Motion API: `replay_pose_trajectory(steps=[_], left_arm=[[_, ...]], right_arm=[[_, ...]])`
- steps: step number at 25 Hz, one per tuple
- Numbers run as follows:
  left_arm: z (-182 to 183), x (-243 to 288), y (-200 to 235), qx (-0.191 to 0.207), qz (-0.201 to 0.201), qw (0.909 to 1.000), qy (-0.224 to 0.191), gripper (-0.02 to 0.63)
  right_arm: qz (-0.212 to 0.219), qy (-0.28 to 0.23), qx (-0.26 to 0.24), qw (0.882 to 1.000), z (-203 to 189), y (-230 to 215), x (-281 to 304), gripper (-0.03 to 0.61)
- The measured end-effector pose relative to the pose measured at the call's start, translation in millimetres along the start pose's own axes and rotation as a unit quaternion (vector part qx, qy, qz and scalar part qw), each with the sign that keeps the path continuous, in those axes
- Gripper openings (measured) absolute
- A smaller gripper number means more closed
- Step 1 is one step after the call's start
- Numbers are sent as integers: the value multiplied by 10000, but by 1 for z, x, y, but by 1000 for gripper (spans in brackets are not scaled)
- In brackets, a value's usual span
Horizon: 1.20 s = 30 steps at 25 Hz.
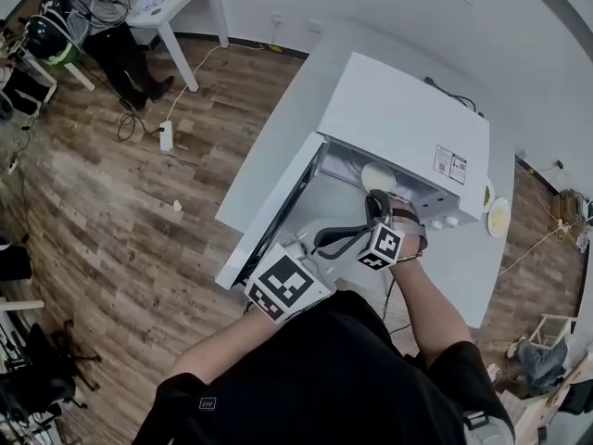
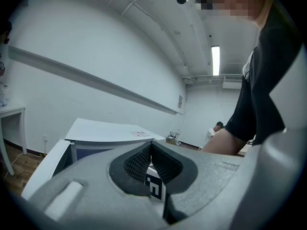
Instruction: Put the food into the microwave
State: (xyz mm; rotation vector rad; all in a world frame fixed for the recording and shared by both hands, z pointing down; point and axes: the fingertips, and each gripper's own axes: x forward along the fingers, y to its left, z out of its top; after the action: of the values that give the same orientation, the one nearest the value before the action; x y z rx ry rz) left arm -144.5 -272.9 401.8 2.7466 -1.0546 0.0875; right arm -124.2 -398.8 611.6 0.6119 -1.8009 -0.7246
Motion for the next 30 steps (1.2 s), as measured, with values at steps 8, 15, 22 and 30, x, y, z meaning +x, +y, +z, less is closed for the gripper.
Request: replay_pose_trajectory(steps=[8, 15, 22, 30], left_arm=[[-2, 11, 25, -60, 307, 9995, 23, 8], [-4, 19, 45, -172, 512, 9985, 91, 8], [-10, 28, 52, -234, 593, 9978, 184, 8], [-8, 19, 51, -214, 631, 9977, 134, 8]], right_arm=[[219, 153, -289, 9992, -15, -12, 44, 72], [188, 21, -323, 9993, -10, -28, 64, 71], [203, 205, -215, 9994, -27, -35, 86, 64], [135, 139, 306, 9993, -21, -47, 78, 126]])
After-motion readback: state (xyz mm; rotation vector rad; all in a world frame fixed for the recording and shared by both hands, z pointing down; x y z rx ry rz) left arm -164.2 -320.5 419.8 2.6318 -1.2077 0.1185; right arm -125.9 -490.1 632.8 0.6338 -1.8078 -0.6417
